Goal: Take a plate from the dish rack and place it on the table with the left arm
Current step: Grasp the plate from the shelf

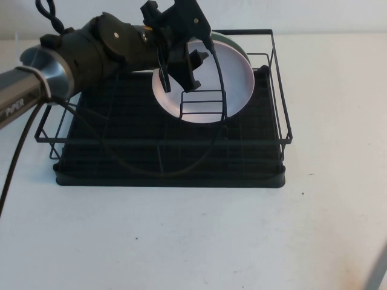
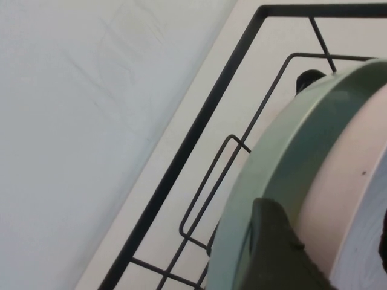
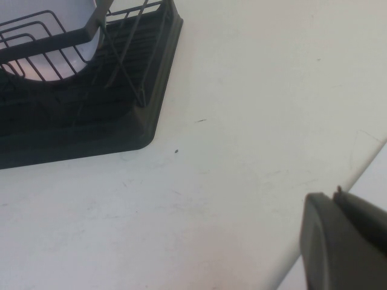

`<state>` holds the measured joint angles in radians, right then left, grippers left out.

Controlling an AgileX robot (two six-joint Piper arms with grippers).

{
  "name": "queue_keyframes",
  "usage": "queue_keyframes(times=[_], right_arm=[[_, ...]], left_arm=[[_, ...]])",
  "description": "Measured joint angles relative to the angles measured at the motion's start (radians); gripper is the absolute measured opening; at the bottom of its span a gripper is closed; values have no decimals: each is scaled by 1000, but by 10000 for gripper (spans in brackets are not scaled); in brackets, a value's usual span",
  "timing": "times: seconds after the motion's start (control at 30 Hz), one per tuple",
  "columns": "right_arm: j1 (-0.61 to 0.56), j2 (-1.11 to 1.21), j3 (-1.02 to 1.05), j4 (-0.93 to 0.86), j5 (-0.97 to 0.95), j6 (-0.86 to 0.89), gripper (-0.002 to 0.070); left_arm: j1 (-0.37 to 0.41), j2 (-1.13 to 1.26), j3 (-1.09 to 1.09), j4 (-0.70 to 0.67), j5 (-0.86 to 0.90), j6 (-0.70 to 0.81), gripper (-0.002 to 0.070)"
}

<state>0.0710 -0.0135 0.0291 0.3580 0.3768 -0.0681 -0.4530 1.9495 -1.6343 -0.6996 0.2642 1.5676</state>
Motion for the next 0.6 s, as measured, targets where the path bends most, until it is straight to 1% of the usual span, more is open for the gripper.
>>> queue_keyframes(times=[0.07,0.13,0.37,0.43,0.6], right_arm=[[0,0,0,0,0,0,-20],[0,0,0,0,0,0,-20],[0,0,0,0,0,0,-20],[0,0,0,0,0,0,-20],[0,0,0,0,0,0,-20]], left_arm=[[0,6,0,-18,-3,-2,319],[0,6,0,-23,-8,-2,291],[0,8,0,-33,-54,-4,84],[0,8,0,-33,-67,-4,43],[0,-11,0,-31,-78,9,22]])
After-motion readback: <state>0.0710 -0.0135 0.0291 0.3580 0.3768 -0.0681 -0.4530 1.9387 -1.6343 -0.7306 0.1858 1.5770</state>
